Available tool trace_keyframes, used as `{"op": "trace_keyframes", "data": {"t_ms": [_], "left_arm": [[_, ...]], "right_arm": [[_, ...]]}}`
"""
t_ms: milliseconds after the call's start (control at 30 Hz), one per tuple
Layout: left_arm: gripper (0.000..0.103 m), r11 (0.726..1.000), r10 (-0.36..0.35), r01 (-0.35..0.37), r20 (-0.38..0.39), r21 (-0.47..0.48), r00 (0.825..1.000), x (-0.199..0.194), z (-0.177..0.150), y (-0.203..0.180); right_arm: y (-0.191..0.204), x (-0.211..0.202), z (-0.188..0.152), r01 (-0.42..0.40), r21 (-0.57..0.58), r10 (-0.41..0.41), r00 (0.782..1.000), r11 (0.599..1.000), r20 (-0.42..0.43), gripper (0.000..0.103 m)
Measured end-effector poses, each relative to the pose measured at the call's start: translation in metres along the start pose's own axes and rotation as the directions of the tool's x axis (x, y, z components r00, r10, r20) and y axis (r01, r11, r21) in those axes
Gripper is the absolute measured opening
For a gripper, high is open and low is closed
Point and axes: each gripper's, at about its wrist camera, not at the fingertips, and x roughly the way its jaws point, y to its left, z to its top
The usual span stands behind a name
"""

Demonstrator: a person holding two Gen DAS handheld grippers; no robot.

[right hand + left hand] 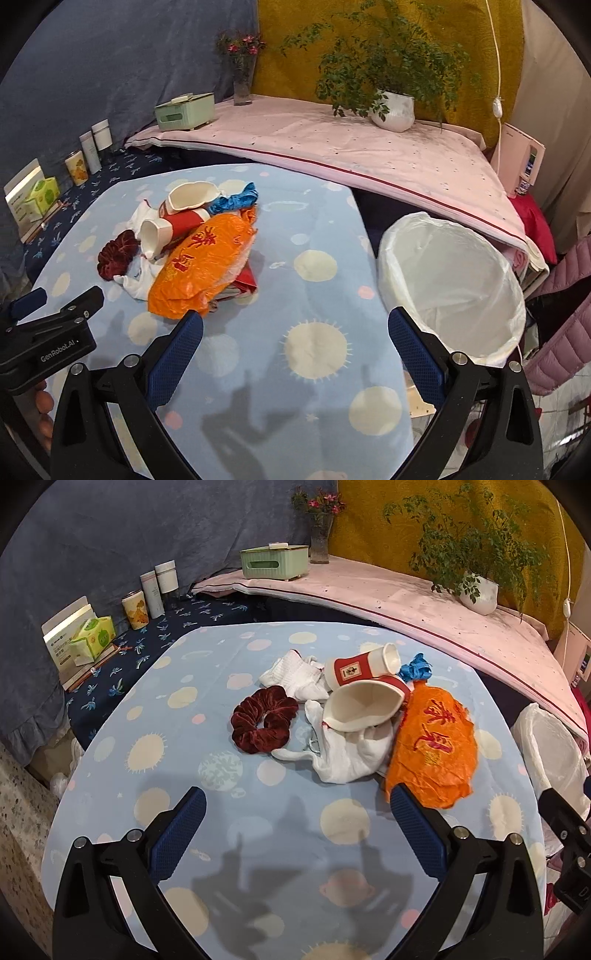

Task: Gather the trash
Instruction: 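Grasp the orange plastic bag with the right tool while the left tool grasps a red-white paper cup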

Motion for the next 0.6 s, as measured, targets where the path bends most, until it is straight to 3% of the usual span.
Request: {"op": "trace_keyframes", "data": {"t_ms": [100, 333, 500, 600], "left_arm": [[0.095, 1.0, -0.008, 0.008, 0.0, -0.003, 1.0, 0.009, 0.006, 0.004], [0.095, 0.999, -0.038, 0.038, 0.0, -0.029, 0.999, 0.027, 0.023, 0.011], [0.095, 0.996, -0.072, 0.072, 0.006, -0.045, 0.997, 0.037, 0.036, 0.011], [0.095, 0.994, -0.098, 0.098, 0.003, -0.051, 0.995, 0.043, 0.041, 0.007]], "right_arm": [[0.014, 0.011, 0.007, -0.028, 0.008, 0.028, 1.0, 1.0, 0.005, 0.094], [0.031, 0.046, 0.012, -0.076, 0.04, 0.077, 0.996, 0.996, -0.044, 0.079], [0.04, 0.064, 0.01, -0.155, 0.08, 0.161, 0.984, 0.985, -0.078, 0.075], [0.048, 0.072, 0.009, -0.183, 0.073, 0.19, 0.977, 0.98, -0.097, 0.06]]}}
